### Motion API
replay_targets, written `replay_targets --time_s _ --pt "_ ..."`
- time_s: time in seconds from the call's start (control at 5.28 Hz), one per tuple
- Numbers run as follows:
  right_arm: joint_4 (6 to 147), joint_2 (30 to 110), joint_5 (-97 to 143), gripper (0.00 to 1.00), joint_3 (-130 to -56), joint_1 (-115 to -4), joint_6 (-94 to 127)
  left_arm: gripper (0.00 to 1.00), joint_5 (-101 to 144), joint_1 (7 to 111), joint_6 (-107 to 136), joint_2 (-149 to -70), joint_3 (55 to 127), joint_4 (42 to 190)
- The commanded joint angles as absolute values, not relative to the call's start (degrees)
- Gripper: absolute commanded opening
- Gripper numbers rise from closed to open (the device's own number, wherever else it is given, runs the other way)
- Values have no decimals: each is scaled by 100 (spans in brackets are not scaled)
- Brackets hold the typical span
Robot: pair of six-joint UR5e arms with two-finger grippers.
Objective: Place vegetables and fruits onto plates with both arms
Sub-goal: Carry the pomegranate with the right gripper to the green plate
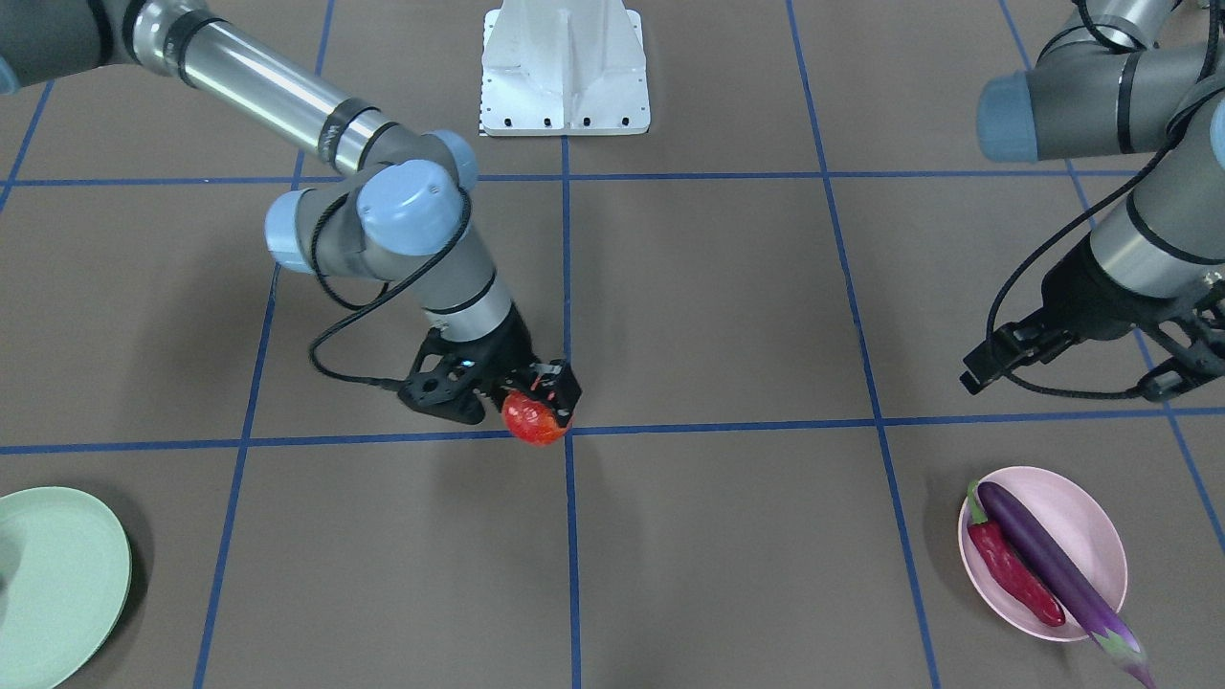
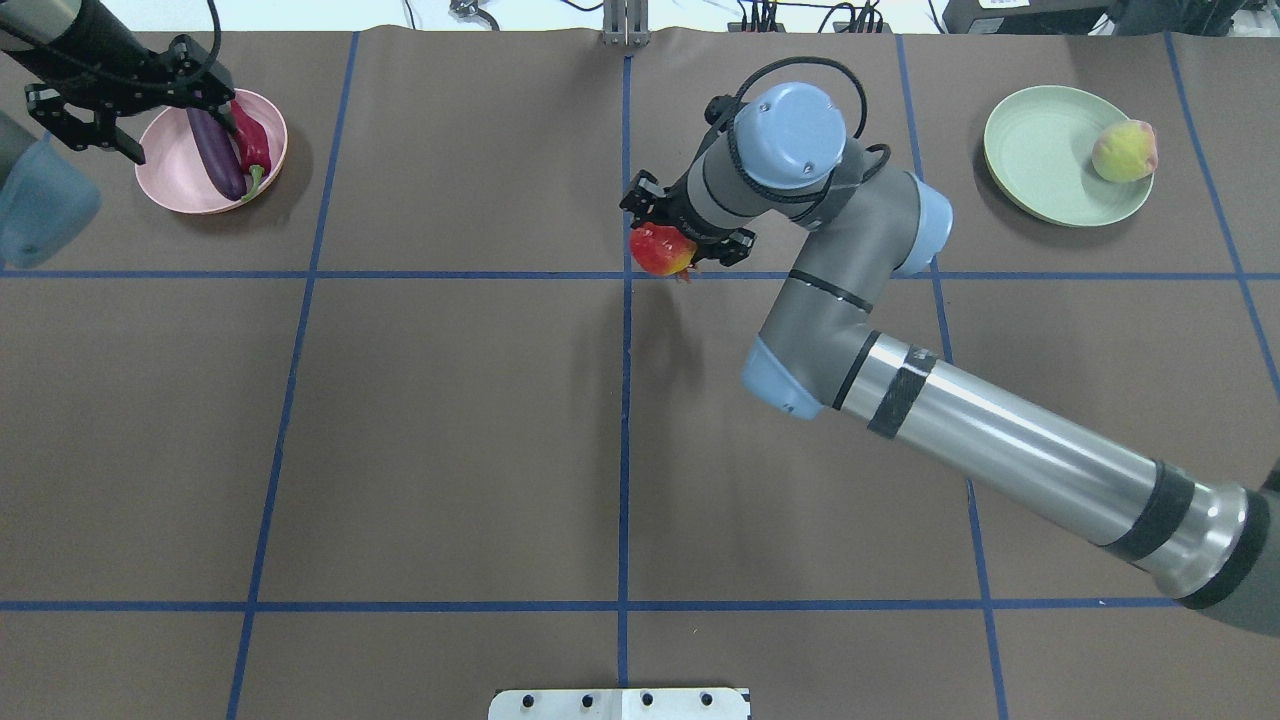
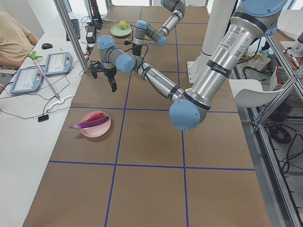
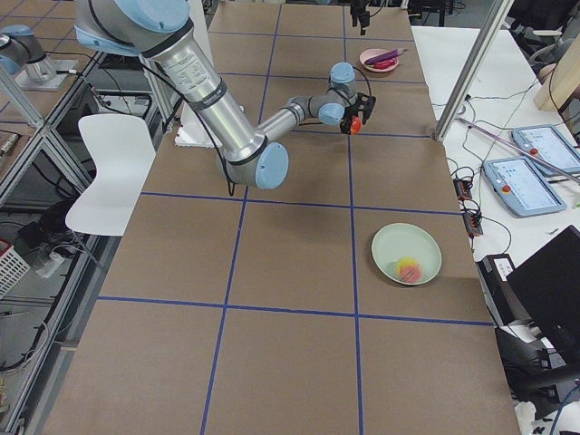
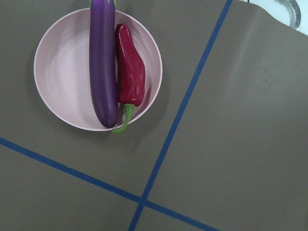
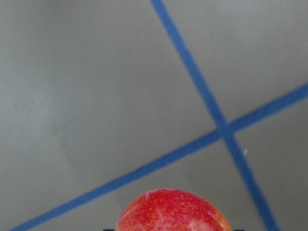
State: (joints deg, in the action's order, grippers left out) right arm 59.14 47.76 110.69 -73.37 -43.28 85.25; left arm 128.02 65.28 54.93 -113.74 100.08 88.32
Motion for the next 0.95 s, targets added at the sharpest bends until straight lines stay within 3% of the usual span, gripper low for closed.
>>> replay_targets --time_s 0.0,0.38,0.76 --pt "6098 5699 11773 0 -7261 -5592 6505 100 12762 6504 5124 -11039 10301 8824" --pt "6791 6019 12023 0 -7129 -6604 5080 100 12762 6495 5124 -11030 10301 8833" --pt "6891 6003 11997 0 -6358 -6733 4675 100 12762 6486 5159 -11039 10301 8833"
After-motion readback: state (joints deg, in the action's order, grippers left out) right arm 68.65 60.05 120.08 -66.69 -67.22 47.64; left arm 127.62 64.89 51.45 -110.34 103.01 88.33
